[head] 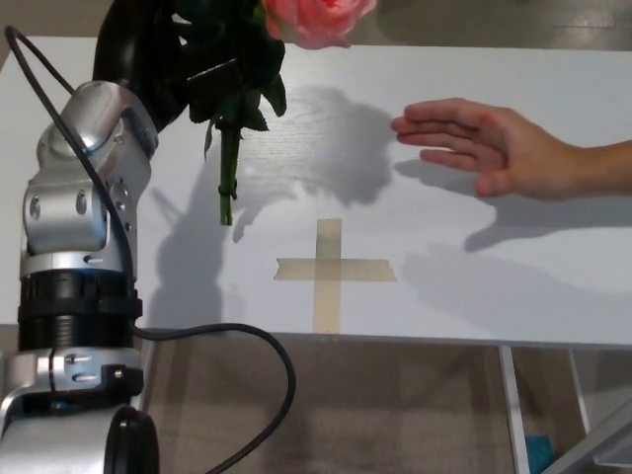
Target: Use the left hand to pick up the rose and passes it to a human.
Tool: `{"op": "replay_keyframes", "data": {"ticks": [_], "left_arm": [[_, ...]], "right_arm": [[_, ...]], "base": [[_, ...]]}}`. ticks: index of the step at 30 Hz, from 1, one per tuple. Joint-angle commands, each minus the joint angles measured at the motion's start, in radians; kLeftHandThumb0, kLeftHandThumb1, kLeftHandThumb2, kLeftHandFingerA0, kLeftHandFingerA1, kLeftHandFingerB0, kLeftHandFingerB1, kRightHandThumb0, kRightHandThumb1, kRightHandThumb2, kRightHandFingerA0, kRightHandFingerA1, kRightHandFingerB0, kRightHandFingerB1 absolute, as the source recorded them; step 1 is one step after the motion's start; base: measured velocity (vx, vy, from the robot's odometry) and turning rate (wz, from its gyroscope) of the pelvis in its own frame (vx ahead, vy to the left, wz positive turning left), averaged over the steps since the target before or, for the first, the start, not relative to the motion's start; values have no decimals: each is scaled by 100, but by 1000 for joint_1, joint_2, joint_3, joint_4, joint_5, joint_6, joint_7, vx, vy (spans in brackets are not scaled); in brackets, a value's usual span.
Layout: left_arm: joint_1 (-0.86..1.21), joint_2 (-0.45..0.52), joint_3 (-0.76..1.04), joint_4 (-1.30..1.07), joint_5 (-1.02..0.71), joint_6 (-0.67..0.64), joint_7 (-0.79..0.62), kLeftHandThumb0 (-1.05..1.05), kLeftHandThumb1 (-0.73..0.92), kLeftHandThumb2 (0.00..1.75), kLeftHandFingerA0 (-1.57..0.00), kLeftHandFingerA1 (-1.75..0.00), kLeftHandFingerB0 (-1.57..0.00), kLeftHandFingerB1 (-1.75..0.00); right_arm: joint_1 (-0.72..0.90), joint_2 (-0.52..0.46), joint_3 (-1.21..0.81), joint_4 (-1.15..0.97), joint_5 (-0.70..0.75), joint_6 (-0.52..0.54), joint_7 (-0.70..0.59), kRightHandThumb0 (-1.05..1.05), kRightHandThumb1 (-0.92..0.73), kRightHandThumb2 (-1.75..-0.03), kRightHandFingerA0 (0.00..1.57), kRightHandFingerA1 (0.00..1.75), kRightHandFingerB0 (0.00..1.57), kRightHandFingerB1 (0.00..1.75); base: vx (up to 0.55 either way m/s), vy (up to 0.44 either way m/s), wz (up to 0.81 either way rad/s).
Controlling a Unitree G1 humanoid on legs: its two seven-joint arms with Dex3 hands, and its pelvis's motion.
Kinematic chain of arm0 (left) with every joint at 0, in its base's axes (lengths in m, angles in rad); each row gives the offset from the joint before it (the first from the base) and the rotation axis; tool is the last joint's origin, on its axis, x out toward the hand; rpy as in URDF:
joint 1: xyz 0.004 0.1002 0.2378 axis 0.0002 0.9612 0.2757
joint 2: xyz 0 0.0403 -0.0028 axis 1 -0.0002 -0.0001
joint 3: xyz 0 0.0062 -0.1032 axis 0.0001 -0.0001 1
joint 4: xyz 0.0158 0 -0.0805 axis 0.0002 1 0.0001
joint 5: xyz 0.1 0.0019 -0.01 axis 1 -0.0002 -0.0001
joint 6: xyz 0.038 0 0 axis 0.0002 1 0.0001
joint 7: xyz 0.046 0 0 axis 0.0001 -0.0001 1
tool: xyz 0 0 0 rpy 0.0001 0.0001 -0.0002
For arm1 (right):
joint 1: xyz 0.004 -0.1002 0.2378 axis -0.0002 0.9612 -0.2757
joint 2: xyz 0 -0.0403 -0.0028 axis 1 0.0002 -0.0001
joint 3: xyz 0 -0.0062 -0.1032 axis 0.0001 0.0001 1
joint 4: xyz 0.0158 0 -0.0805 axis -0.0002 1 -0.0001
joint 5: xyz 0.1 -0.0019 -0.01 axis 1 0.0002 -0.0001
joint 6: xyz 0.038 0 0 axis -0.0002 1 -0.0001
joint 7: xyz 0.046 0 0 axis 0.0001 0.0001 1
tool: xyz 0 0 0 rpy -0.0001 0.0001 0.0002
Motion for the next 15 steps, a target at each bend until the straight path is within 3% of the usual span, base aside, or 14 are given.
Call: {"op": "replay_keyframes", "data": {"ticks": [1, 7, 8, 11, 14, 15], "left_arm": [[-1, 5, -3, 1, -42, 20, 4, -17, 78, 75, -99, -150, -81, -109], [5, -5, -20, 5, -47, 24, 2, -16, 78, 74, -99, -150, -81, -109], [8, -9, -31, 13, -43, 20, 2, -17, 78, 73, -99, -149, -81, -109], [8, -14, -47, 22, -41, 16, 5, -14, 80, 71, -98, -151, -79, -111], [1, -29, -66, 37, -36, 15, 17, -14, 80, 70, -101, -152, -79, -113], [-2, -34, -69, 43, -37, 14, 21, -14, 80, 70, -101, -153, -78, -114]], "right_arm": [[5, -9, 2, 5, 2, 6, -6, -57, -67, -102, 50, 63, 36, 52], [12, -6, 12, 7, -7, 6, -33, -56, -67, -102, 49, 63, 35, 52], [14, -6, 17, 8, -12, 8, -44, -55, -83, -66, 55, 53, 39, 34], [16, -4, 19, 9, -13, 9, -53, -55, -83, -65, 56, 53, 39, 33], [19, -4, 23, 6, -13, 6, -63, -56, -84, -66, 56, 52, 38, 33], [19, -5, 23, 6, -13, 5, -64, -57, -67, -101, 51, 63, 31, 50]], "base": [[0, 0, 0], [0, 0, 0], [0, 0, 0], [0, 0, 0], [0, 0, 0], [0, 0, 0]]}}
